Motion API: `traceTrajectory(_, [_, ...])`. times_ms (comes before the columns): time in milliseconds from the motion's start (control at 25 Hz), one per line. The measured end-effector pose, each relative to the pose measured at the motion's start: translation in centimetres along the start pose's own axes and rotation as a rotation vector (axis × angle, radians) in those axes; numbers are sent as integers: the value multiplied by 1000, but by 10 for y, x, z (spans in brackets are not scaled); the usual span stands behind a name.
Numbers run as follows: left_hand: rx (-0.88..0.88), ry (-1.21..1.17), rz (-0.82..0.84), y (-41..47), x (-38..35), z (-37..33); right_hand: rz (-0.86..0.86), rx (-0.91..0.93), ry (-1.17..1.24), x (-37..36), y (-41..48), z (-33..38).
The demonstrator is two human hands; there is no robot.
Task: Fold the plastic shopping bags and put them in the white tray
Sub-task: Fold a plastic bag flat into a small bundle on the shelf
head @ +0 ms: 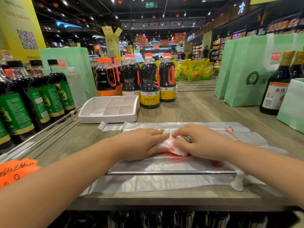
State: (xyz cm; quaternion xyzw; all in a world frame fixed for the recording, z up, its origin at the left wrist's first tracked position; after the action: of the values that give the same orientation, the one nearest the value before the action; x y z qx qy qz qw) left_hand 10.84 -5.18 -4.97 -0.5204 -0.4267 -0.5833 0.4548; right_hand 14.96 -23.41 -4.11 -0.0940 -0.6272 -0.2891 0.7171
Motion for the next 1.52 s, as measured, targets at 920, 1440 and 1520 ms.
traceTrajectory(920, [235, -153, 257, 8, -21, -2, 431, -41, -101, -21, 11, 3])
traceTrajectory(1440, [268, -161, 148, 10, -17, 2, 351, 3, -126, -26, 19, 9])
traceTrajectory(1520, [276, -153, 225, 9, -23, 4, 414, -23, -96, -28, 15, 8])
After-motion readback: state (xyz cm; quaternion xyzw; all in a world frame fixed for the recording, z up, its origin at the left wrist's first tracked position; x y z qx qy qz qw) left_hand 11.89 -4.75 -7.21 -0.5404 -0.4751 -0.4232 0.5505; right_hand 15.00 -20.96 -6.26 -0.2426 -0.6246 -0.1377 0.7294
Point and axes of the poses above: each hand's wrist, its own y-axis towards the middle knuckle, its own x-axis out of the back of the hand, z = x × y, the point moved 4 cm from there along y, towards the middle knuckle, and after that the axes turned 14 degrees about x, right-handed, at the moved point
